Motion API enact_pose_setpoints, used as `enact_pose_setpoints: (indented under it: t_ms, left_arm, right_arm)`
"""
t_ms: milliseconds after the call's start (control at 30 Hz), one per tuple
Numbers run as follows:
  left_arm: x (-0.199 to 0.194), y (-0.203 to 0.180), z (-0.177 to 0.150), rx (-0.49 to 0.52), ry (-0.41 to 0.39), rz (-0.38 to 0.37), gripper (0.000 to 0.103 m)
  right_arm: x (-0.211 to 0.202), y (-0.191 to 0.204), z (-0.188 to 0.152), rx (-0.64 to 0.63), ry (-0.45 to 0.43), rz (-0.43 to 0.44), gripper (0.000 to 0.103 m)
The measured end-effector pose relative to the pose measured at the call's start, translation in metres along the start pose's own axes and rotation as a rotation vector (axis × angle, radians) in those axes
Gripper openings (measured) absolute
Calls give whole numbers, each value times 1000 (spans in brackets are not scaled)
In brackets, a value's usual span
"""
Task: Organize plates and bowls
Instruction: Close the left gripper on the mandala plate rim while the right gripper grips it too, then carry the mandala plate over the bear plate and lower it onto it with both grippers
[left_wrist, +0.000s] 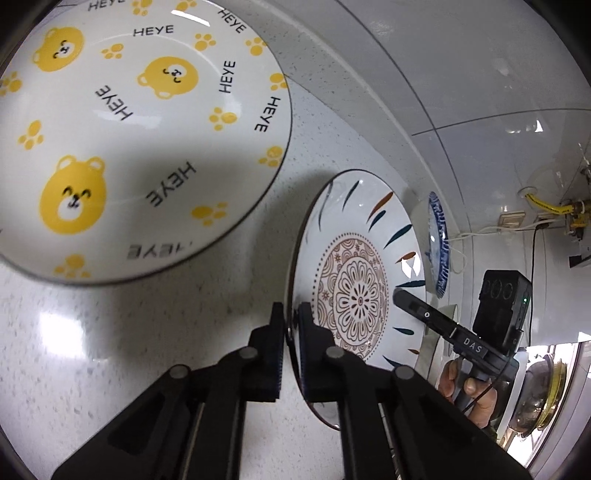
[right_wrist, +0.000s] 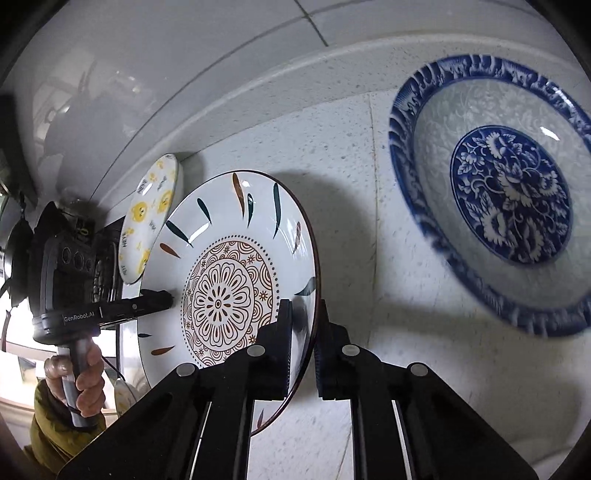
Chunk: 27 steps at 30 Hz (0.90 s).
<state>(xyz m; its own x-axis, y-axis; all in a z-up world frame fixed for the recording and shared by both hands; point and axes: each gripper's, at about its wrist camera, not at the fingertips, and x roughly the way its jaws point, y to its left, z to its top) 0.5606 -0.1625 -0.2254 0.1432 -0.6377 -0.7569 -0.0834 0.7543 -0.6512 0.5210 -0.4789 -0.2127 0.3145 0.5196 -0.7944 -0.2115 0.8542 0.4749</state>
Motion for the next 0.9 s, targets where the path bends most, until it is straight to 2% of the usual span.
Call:
enact_pose_setpoints:
  t_ms: [233,400,500,667,800,900]
  left_arm:
    - [-53,1,-40,21,-32,-28,6]
    - [-122,22,-89,55,-59,-46,6]
    - [-165,43,-127,59,-77,-34,6]
    - [-208,77,-180,80,-80,21,6]
    - [-220,118,-216,57,-52,37,6]
    - [-214,139,-228,43,-30,54,7]
  right_arm:
    - [-31,50,-44,-56,-53,2,10]
    - [-42,112,-98,-113,-79,25,10]
    - [-35,145,-136,-131,-76,49,10]
    - [-7,182,-193,-151,-34,84,10]
    - [25,191,-229,-134,23,95,10]
    - [44,191,-239,-121,53,85,10]
